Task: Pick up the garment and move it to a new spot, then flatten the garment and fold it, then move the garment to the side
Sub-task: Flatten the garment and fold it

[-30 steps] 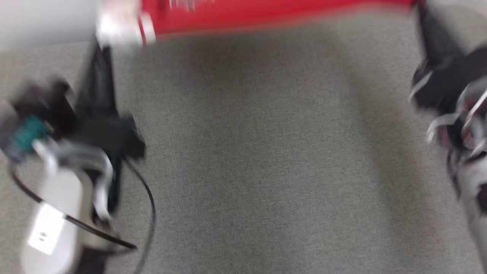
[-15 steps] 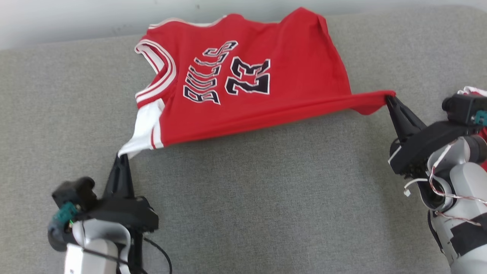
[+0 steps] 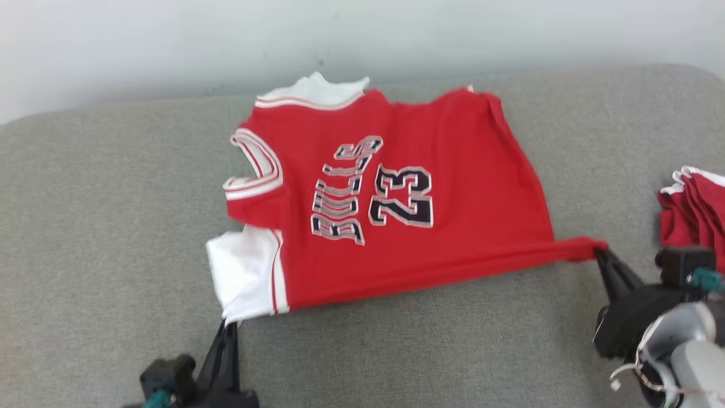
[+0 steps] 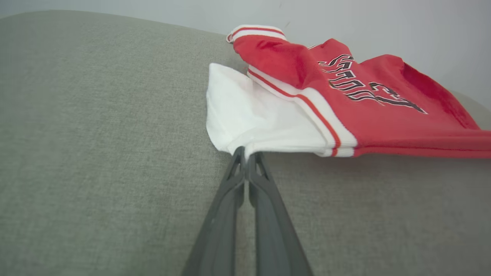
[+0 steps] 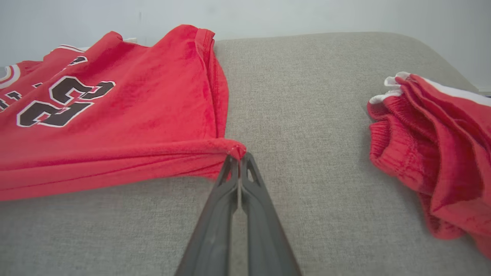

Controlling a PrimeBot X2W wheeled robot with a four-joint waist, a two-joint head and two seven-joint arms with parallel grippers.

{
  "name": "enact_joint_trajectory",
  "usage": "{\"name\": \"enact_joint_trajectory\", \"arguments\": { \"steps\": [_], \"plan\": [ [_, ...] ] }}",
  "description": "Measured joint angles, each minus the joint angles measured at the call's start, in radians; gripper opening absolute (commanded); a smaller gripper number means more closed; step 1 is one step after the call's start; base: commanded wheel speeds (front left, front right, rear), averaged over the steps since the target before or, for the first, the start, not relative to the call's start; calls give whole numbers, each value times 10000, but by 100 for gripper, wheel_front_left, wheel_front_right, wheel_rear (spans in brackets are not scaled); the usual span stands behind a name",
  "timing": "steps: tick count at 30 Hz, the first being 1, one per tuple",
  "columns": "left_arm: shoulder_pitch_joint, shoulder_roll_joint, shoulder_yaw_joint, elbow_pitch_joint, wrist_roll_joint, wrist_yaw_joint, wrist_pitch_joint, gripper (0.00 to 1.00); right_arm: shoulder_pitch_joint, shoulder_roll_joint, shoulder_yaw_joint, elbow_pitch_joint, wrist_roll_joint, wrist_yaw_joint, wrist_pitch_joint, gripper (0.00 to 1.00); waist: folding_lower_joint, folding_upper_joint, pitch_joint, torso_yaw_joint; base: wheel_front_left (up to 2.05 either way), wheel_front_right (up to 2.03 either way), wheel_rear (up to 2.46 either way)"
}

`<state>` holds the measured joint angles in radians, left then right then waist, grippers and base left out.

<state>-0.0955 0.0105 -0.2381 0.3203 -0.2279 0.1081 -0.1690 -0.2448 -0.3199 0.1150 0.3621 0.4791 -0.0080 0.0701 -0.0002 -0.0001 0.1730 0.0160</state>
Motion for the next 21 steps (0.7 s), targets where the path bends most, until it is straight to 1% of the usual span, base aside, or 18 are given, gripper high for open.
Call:
{"name": "enact_joint_trajectory", "arguments": {
  "steps": [5,7,11,12,14,18,19,20,21],
  "plan": [
    [684,33,111,-224,-77,0,-84,0,856,221,36,-525,-75,-431,0,0,1,0,-235,51,0,0,0],
    [898,67,63,-318,-451,0,-92,0,1224,276,8,-765,-75,-545,0,0,0,0,-269,43,0,0,0],
    [1311,96,-86,-410,-926,4,-178,0,1897,368,-127,-1154,-125,-675,10,0,1,0,-300,21,0,0,0],
    [1311,96,-86,-410,-926,4,-178,0,1897,368,-127,-1154,-125,-675,10,0,1,0,-300,21,0,0,0],
    [1412,115,-121,-416,-1131,44,-186,0,2235,479,-136,-1427,-197,-815,48,0,0,0,-313,17,0,0,0],
    [1583,176,-274,-424,-1346,59,-207,0,2633,533,-244,-1716,-249,-899,194,0,2,0,-312,22,0,0,0],
    [1593,176,-316,-420,-1465,59,-199,4,2637,546,-282,-1789,-251,-903,224,0,1,0,-308,25,0,0,0],
    [1618,176,-345,-422,-1620,61,-190,25,2638,583,-291,-1921,-251,-940,261,33,2,0,-302,28,0,0,0],
    [1651,182,-364,-416,-1689,63,-182,94,2643,646,-307,-2040,-251,-978,268,100,2,0,-297,31,0,0,0]
  ]
}}
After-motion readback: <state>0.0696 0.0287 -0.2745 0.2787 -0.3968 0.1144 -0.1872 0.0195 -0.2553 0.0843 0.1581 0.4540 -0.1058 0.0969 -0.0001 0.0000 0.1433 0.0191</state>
